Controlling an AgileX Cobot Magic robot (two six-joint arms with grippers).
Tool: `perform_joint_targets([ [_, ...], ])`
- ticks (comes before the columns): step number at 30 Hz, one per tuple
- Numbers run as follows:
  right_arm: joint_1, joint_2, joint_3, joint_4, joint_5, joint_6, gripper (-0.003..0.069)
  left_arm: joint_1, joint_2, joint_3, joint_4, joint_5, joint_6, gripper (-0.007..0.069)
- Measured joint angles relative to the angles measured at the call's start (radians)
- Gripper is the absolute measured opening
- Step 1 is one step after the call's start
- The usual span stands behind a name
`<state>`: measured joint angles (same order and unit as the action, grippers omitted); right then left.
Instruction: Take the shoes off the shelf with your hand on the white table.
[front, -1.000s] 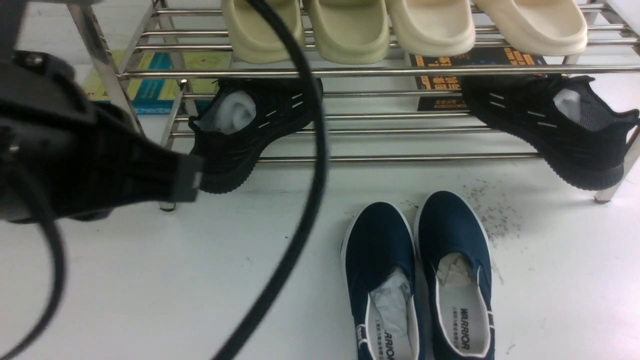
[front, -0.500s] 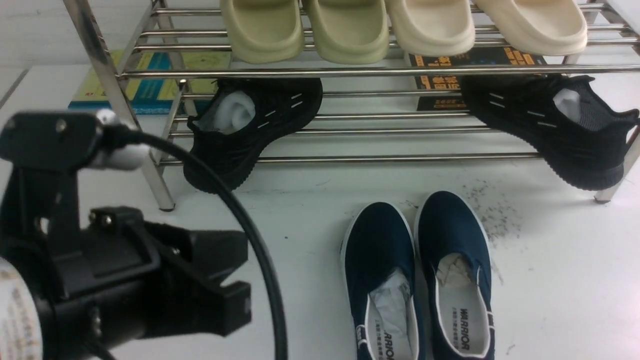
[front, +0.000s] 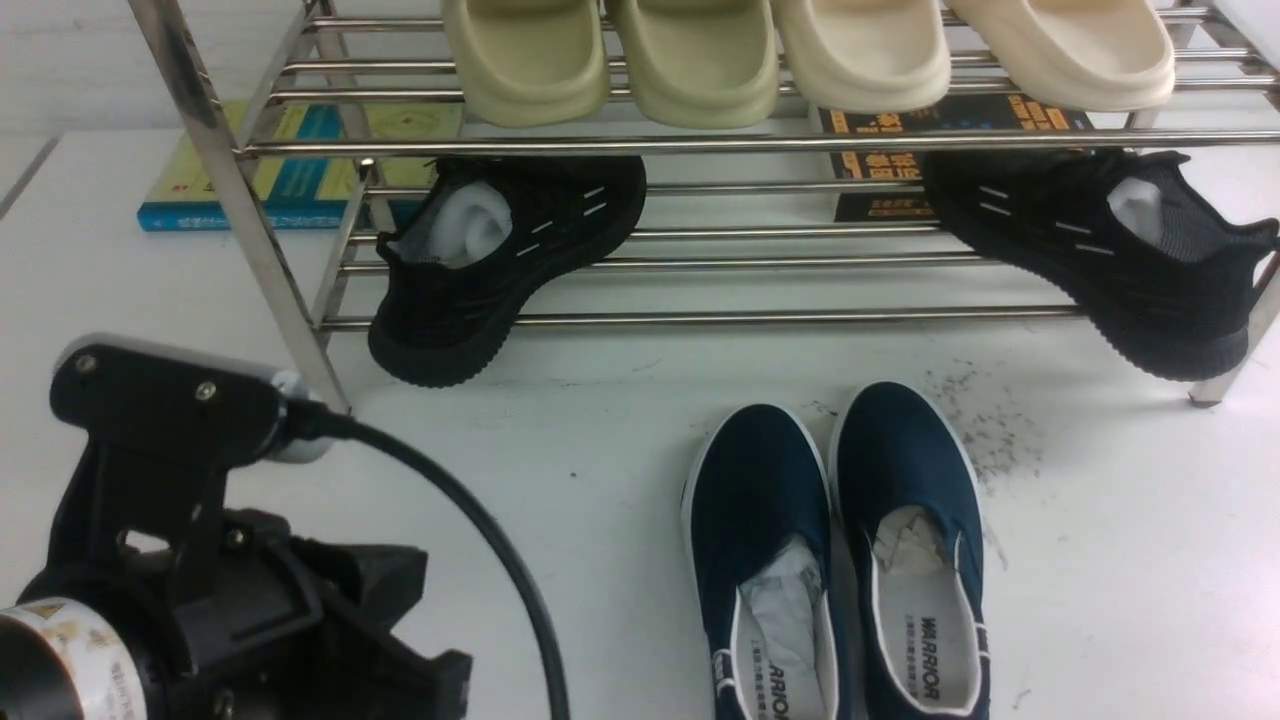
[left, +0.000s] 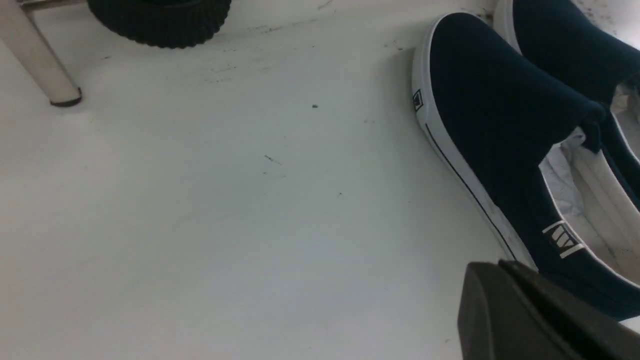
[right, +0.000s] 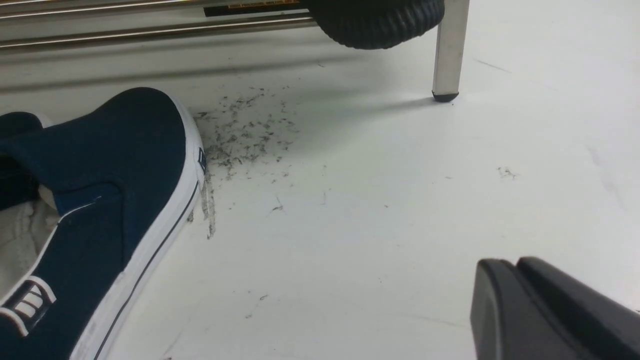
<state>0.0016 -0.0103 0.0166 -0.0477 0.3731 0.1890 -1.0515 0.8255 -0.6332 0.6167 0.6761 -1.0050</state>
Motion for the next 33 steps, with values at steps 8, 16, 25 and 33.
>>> perform_joint_targets([
  [8,0.0,0.0,0.0,0.0,0.0,0.0,0.0064,0.256,-0.127,0.216,-0.312,-0.204,0.125,0.0036],
  [16,0.0,0.0,0.0,0.0,0.0,0.0,0.0078,0.642,-0.376,0.502,-0.45,-0.329,0.235,0.0043],
  [25,0.0,0.0,0.0,0.0,0.0,0.0,0.0087,0.909,-0.658,0.63,-0.437,-0.22,0.265,0.0053],
  [33,0.0,0.0,0.0,0.0,0.0,0.0,0.0092,1.007,-0.792,0.63,-0.458,-0.201,0.487,0.0058],
])
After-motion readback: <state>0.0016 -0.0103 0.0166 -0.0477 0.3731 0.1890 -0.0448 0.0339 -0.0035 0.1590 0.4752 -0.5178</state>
